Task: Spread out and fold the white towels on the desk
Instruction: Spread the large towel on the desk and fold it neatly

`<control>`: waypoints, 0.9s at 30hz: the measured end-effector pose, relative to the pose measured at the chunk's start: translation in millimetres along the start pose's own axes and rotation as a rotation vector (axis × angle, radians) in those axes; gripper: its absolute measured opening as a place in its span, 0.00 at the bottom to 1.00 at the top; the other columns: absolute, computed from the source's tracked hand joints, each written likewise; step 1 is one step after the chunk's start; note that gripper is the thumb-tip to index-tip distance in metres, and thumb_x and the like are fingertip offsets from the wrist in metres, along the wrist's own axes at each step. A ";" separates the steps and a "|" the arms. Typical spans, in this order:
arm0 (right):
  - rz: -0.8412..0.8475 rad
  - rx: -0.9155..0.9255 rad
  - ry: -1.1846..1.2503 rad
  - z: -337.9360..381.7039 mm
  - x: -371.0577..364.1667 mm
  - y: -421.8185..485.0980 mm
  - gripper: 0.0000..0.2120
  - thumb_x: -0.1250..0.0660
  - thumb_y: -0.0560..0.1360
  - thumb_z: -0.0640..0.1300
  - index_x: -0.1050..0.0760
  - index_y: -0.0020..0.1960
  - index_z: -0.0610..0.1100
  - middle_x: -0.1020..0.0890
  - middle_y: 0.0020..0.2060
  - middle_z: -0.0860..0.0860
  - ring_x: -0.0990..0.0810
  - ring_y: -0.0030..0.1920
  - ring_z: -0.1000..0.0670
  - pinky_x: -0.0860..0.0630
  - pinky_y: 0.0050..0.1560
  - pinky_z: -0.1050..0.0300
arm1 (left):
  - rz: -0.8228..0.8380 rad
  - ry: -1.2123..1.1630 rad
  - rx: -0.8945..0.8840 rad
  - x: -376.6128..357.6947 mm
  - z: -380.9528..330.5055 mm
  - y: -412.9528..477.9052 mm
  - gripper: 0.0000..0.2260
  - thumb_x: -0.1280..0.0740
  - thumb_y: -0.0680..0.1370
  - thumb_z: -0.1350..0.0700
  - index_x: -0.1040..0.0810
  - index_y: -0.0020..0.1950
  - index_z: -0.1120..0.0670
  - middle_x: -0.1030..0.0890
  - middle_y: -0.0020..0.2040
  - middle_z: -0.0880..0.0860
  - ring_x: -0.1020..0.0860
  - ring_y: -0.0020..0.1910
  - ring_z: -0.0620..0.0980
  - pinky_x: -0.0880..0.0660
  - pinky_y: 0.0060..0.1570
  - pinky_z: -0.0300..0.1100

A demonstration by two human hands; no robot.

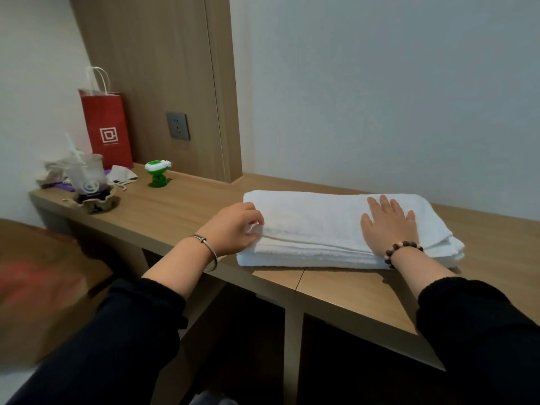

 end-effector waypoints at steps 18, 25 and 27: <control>0.041 -0.030 0.029 -1.8 0.9 2.2 0.28 0.56 0.79 0.55 0.52 0.77 0.49 0.50 0.77 0.51 0.52 0.76 0.48 0.52 0.74 0.42 | -0.543 -0.006 -0.085 -23.0 -24.0 -43.1 0.07 0.39 0.70 0.70 0.27 0.33 0.62 0.25 0.35 0.58 0.33 0.38 0.52 0.32 0.35 0.44; 0.038 -0.033 0.008 -0.3 0.9 1.1 0.28 0.57 0.80 0.54 0.52 0.78 0.49 0.51 0.77 0.51 0.52 0.76 0.48 0.52 0.74 0.42 | -0.387 0.157 -0.003 -16.8 -32.3 -32.0 0.05 0.39 0.68 0.59 0.30 0.31 0.56 0.29 0.30 0.53 0.32 0.31 0.54 0.33 0.33 0.45; 0.037 -0.032 0.004 0.0 0.8 0.6 0.27 0.57 0.80 0.54 0.52 0.78 0.49 0.51 0.77 0.51 0.52 0.76 0.48 0.52 0.74 0.42 | -0.273 0.238 -0.023 -18.5 -40.9 -15.9 0.07 0.36 0.69 0.55 0.30 0.33 0.55 0.30 0.31 0.52 0.31 0.33 0.53 0.36 0.33 0.44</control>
Point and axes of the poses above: each hand's wrist, its own y-axis towards the middle knuckle, its own x-axis out of the back of the hand, z = x × y, the point moved 5 cm from there along y, towards the middle knuckle
